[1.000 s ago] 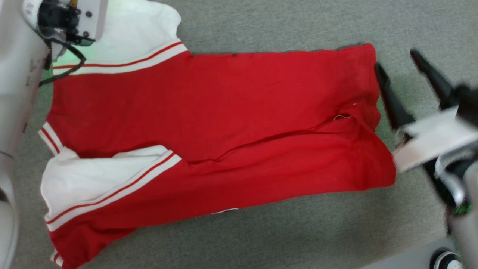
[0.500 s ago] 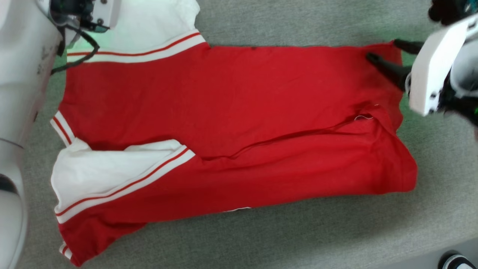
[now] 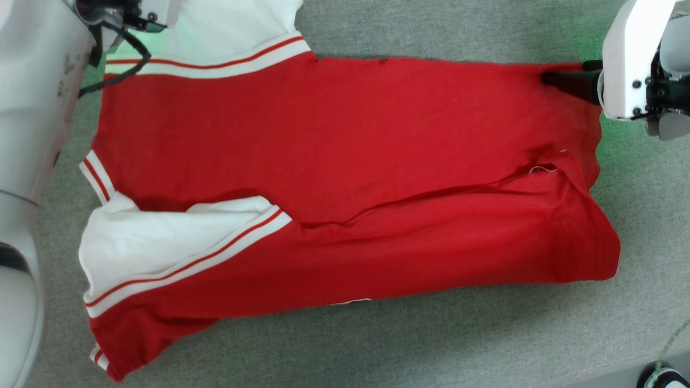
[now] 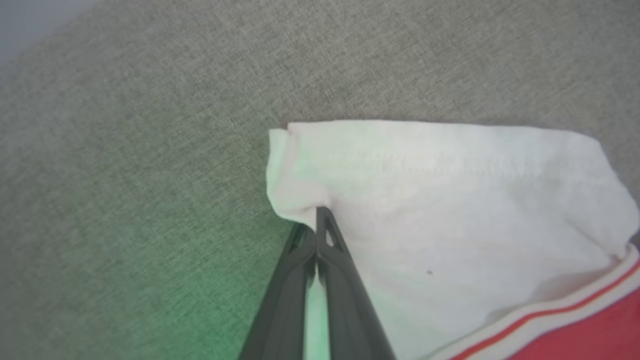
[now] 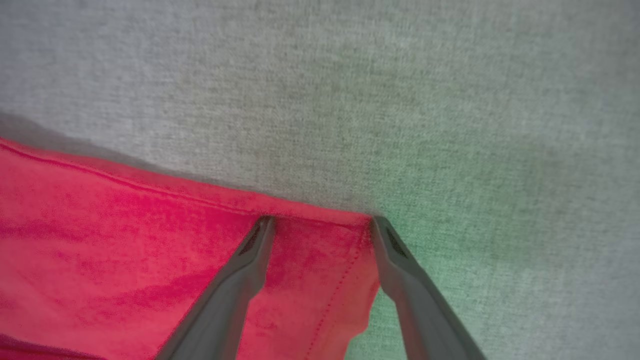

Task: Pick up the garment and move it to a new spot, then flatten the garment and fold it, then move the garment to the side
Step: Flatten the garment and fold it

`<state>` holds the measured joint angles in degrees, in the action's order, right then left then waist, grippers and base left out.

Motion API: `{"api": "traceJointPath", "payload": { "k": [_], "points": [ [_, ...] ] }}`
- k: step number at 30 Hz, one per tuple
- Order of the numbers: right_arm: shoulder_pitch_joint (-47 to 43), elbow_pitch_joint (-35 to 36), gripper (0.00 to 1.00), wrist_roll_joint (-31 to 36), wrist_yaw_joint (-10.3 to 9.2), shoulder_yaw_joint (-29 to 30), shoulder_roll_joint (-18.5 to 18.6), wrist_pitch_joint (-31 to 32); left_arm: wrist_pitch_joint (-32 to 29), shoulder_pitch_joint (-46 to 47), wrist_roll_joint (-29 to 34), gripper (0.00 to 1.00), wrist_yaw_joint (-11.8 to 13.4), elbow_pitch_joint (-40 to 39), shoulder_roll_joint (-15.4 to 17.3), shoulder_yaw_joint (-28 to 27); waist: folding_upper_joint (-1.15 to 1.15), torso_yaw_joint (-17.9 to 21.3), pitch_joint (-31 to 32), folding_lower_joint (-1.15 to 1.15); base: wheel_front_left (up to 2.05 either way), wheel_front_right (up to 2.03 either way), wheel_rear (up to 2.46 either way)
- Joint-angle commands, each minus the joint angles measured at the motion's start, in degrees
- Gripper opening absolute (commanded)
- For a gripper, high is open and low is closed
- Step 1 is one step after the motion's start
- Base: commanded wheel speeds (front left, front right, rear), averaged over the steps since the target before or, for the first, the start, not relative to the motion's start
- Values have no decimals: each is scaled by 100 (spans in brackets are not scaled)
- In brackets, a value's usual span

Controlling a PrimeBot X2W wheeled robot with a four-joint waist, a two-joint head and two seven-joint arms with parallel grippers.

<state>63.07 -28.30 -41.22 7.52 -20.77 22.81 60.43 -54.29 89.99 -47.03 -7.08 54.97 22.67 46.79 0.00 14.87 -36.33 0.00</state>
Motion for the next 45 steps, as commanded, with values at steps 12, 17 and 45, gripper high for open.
{"api": "traceJointPath", "payload": {
  "k": [12, 17, 45],
  "points": [
    [-73, -279, 0, 377, -7, 301, -372, -113, 290, -241, -205, 0, -25, 205, -67, 22, 0, -82, 34, 0, 0, 0, 0],
    [-91, -104, 0, 454, -7, 295, -191, -646, 626, -108, -474, 0, -41, 98, -89, -202, 0, -186, 262, 0, 0, 0, 0],
    [-2702, 1343, 0, -496, -7, -270, 1589, -1984, 776, -2982, -1805, 0, 300, -2516, 1186, 39, 0, -1181, 2502, 0, 0, 0, 0]
  ]
}}
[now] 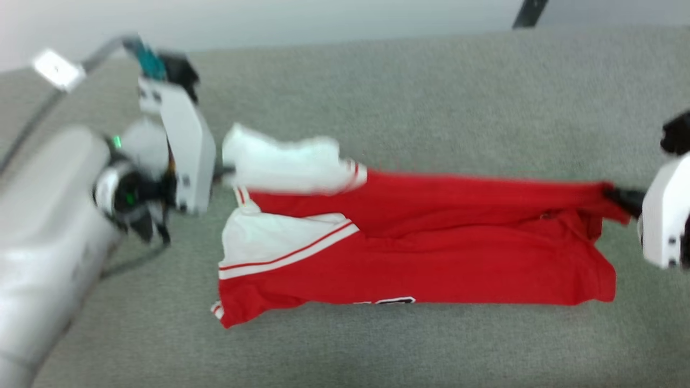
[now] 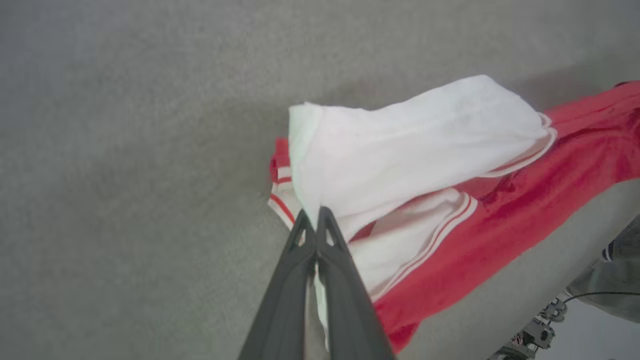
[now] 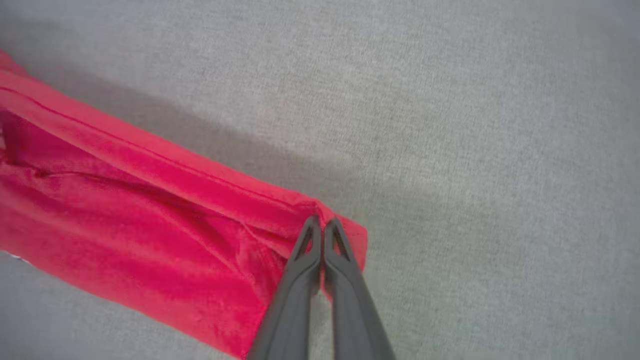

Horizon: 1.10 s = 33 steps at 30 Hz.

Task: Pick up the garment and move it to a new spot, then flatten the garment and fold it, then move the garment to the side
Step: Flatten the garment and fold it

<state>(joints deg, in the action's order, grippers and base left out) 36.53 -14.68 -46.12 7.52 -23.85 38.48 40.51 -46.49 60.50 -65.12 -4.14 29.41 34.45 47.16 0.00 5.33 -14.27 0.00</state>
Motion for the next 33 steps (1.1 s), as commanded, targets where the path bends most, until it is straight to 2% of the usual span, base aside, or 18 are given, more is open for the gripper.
{"api": "traceJointPath", "payload": {
  "k": [1, 6, 10, 18, 26, 27, 28, 29, 33],
  "points": [
    [-178, 40, 0, -42, -7, 75, 62, 31, -37, -215, -45, 0, 96, -127, 102, 14, 0, -242, 345, 0, 0, 0, 0],
    [-867, 351, 0, -161, -7, 297, 79, 228, -170, -1042, -174, 0, 550, -985, 486, 111, 0, -307, 467, 0, 0, 0, 0],
    [-1260, 514, 0, -110, -7, 465, -61, 454, -227, -1512, -282, 0, 856, -1363, 598, 181, 0, -330, 463, 0, 0, 0, 0],
    [-1239, 481, 0, 173, -7, 572, -495, 846, -336, -1605, -332, 0, 1074, -1043, 288, 324, 0, -254, 300, 0, 0, 0, 0],
    [-992, 355, 0, 299, -7, 530, -750, 904, -442, -1391, -265, 0, 1077, -463, -104, 461, 0, -182, 135, 0, 0, 0, 0],
    [-983, 331, 0, 314, -7, 518, -763, 896, -440, -1359, -242, 23, 1058, -428, -135, 469, 0, -184, 135, 0, 0, 0, 0],
    [-977, 305, 0, 325, -7, 504, -771, 882, -398, -1312, -231, 74, 1042, -400, -154, 449, 0, -190, 144, 0, 0, 0, 0],
    [-978, 276, 0, 321, -7, 493, -780, 865, -385, -1267, -222, 100, 1037, -371, -154, 436, 0, -198, 164, 0, 0, 0, 0],
    [-1064, 135, 0, 299, -7, 468, -787, 874, -461, -1136, -102, 100, 1030, -419, -19, 484, 0, -249, 291, 0, 0, 0, 0]
  ]
}}
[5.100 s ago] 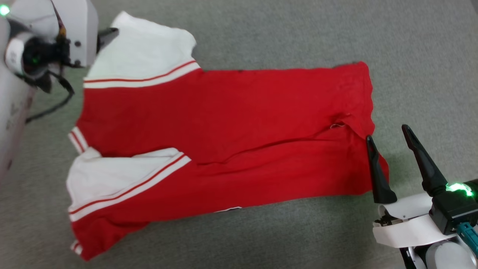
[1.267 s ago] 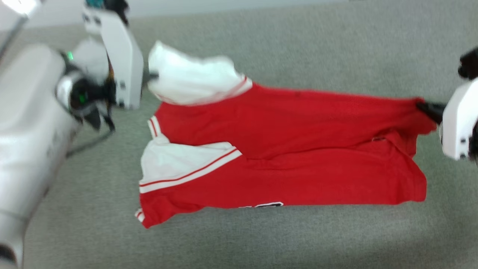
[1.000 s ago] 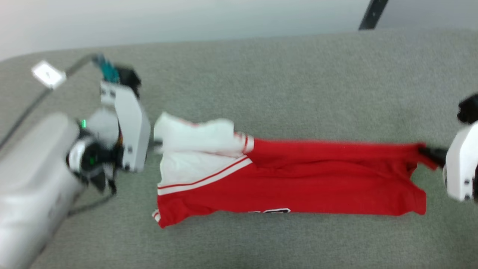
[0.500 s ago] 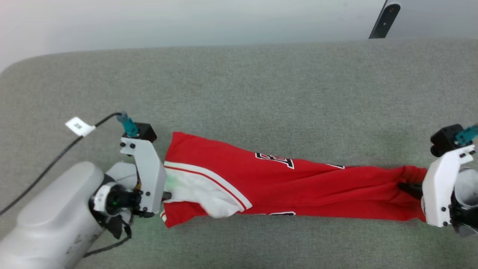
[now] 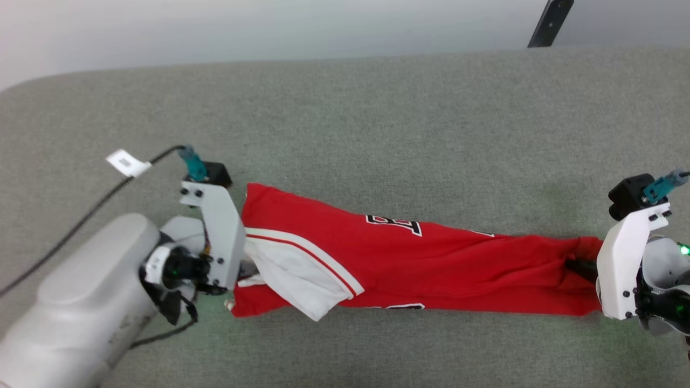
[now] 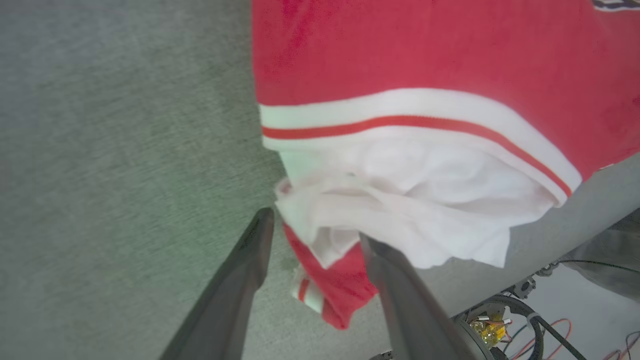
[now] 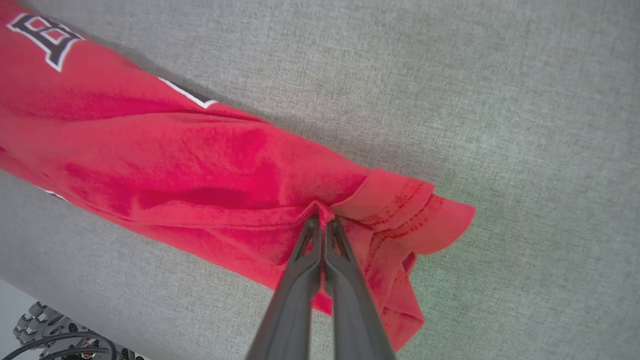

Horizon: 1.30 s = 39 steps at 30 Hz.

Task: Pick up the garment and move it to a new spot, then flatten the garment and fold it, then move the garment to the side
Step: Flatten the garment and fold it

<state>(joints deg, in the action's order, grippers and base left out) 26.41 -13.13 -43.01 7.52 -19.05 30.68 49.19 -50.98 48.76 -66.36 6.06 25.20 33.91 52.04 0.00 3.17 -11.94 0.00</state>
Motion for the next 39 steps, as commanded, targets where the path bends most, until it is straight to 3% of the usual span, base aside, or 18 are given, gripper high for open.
{"api": "traceJointPath", "payload": {
  "k": [1, 7, 13, 14, 15, 16, 29, 35, 39],
  "points": [
    [-72, -50, 0, -21, -7, -12, -5, 22, -35, 57, 27, 100, 30, -44, 61, -15, 0, -48, 96, 0, 0, 0, 0],
    [-76, -187, 0, 9, -7, 25, -59, 143, -96, 16, 40, 100, 201, -419, 368, -85, 0, -124, 228, 0, 0, 0, 0],
    [-81, -480, 2, 121, -8, 21, -172, 200, 307, -272, 34, 100, 407, -837, 550, -258, 0, -200, 272, 0, 0, 0, 0],
    [-72, -537, 35, 173, -8, -1, -174, 172, 425, -322, 48, 100, 430, -894, 557, -293, 0, -215, 282, 0, 0, 0, 0],
    [-55, -604, 78, 209, -8, -25, -180, 129, 548, -379, 59, 100, 466, -923, 562, -329, 0, -228, 293, 0, 0, 0, 0],
    [-38, -669, 100, 227, -8, -46, -195, 95, 672, -457, 52, 100, 490, -948, 560, -370, 0, -238, 312, 0, 0, 0, 0],
    [6, -1032, 100, 287, -8, -156, -123, -503, 2172, -1178, 231, 100, 366, -1049, 566, -644, 0, -241, 901, 0, 0, 0, 0],
    [-234, -661, 100, 268, -7, -282, 60, -1059, 3176, -1577, 330, 100, 290, -1140, 530, -877, 0, -222, 1204, 0, 0, 0, 0],
    [-425, -188, 100, 407, -8, -403, 295, -1765, 3945, -1918, 413, 100, 258, -1285, 493, -1038, 0, -224, 1306, 0, 0, 0, 0]
  ]
}}
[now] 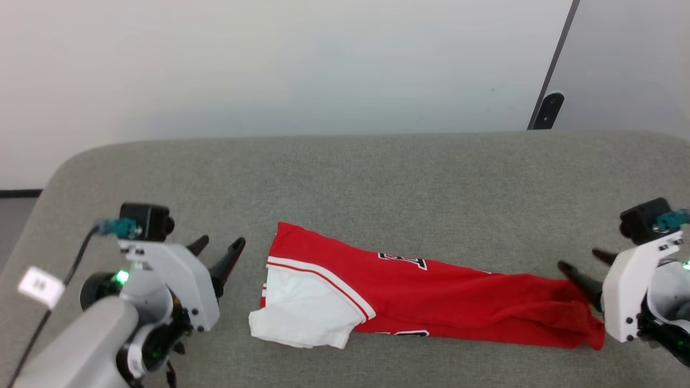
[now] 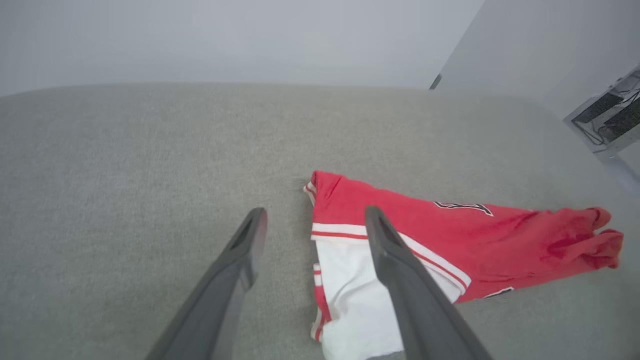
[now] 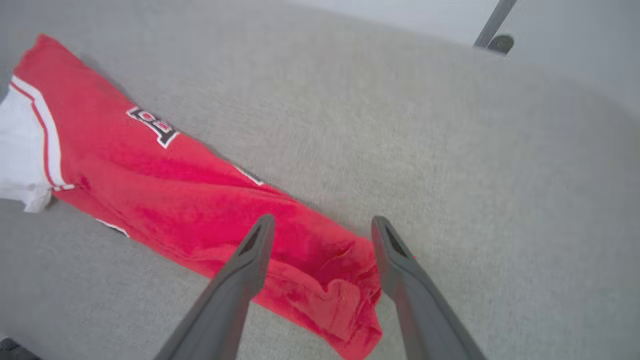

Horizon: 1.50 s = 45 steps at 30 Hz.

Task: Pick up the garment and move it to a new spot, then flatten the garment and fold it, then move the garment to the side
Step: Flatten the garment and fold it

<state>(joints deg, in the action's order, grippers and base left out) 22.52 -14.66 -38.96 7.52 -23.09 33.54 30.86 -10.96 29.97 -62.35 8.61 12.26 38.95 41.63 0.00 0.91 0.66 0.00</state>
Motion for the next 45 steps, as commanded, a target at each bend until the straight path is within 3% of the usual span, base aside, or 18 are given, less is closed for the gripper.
{"api": "traceJointPath", "payload": {
  "k": [1, 6, 12, 19, 31, 37, 45],
  "points": [
    [-100, 60, 100, 49, -8, -12, 65, -162, 118, -131, 38, 100, 26, -7, -11, -32, 0, -6, 74, 0, 0, 0, 0],
    [-413, 351, 100, 440, -8, 86, 159, -1371, 1128, -556, 304, 100, 21, -250, -101, -135, 0, -76, 204, 0, 0, 0, 0],
    [-978, 456, 100, 1073, -8, 542, -132, -2791, 2357, -1216, 626, 100, 213, -536, -307, -305, 0, -222, 321, 0, 0, 0, 0],
    [-1684, 528, 100, 1952, -8, 1186, -784, -3807, 2615, -1960, 1236, 100, 319, -821, -766, -968, 0, -426, 413, 0, 0, 0, 0],
    [-2509, 581, 100, 2778, -8, 1905, -1870, -4399, 2606, -3009, 3527, 100, -448, -1114, -1839, -2324, 0, -725, 593, 0, 0, 0, 0],
    [-2590, 615, 100, 2912, -8, 1928, -2026, -4417, 2605, -3237, 4198, 100, -894, -1104, -2333, -2852, 0, -584, 565, 0, 0, 0, 0],
    [-2573, 673, 100, 3047, -8, 2313, -1934, -4257, 2606, -3132, 4684, 100, -1334, -1036, -2817, -3293, 0, -22, 367, 0, 0, 0, 0]
  ]
}}
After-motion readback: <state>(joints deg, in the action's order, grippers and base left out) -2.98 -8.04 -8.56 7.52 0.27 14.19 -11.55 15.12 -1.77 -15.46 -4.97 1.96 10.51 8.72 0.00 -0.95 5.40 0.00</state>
